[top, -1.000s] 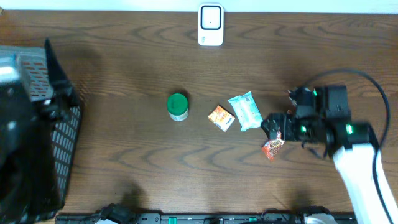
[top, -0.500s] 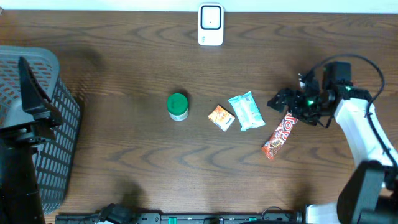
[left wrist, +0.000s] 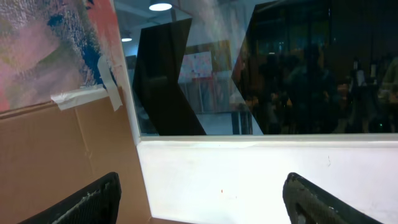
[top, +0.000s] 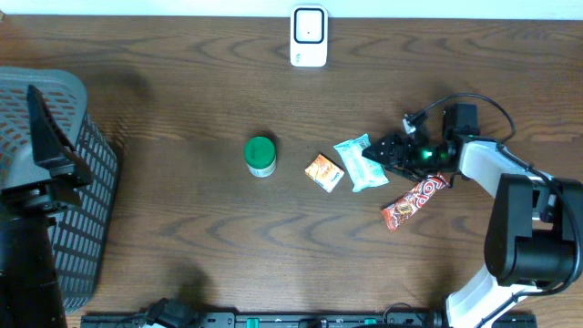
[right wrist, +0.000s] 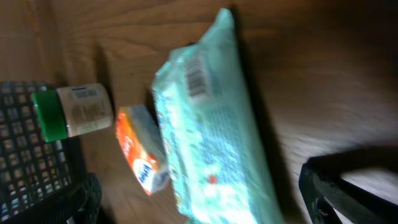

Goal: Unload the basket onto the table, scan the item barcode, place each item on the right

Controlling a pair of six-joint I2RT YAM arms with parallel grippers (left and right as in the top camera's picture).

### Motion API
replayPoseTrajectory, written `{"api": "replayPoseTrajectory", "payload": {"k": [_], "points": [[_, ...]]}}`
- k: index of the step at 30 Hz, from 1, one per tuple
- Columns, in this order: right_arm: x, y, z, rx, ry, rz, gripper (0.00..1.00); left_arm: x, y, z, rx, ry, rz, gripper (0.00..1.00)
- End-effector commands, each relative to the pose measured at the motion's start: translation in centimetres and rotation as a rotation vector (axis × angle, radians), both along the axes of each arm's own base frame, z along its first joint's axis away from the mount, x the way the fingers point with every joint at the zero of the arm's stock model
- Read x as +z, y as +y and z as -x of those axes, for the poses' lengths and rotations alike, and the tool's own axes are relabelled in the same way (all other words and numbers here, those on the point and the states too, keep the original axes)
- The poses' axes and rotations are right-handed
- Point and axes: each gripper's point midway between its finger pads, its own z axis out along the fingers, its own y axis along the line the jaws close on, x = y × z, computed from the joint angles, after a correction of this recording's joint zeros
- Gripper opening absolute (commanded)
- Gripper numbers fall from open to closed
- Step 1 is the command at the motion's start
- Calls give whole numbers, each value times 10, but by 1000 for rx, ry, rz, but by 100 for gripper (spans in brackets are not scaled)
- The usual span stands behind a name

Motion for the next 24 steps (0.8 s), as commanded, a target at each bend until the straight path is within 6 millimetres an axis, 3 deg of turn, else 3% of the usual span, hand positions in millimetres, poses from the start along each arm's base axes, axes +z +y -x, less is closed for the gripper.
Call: {"api": "replayPoseTrajectory", "payload": {"k": [1, 8, 13, 16, 18, 21, 22, 23, 24], "points": [[-49, -3, 20, -25, 155, 97, 99, -1, 3, 2, 17, -2, 0, 84], [-84, 6, 47, 9, 294, 141, 99, -2, 3, 2, 17, -1, -1, 84], [-110, 4, 71, 18, 411, 158, 94, -1, 3, 2, 17, -2, -1, 84], [-114, -1, 80, 8, 449, 169, 89, -1, 3, 2, 17, -2, -1, 84], [-116, -5, 84, -1, 464, 178, 73, -1, 3, 2, 17, -2, -1, 84], [-120, -10, 93, -12, 483, 187, 38, -1, 3, 2, 17, -2, -1, 84], [-123, -11, 95, -22, 486, 199, 14, -1, 3, 2, 16, -3, 0, 84], [-125, -12, 95, -32, 485, 205, 3, -1, 3, 2, 16, -2, 0, 84], [-127, -12, 92, -41, 470, 203, 1, -1, 3, 2, 17, -3, 0, 84]]}}
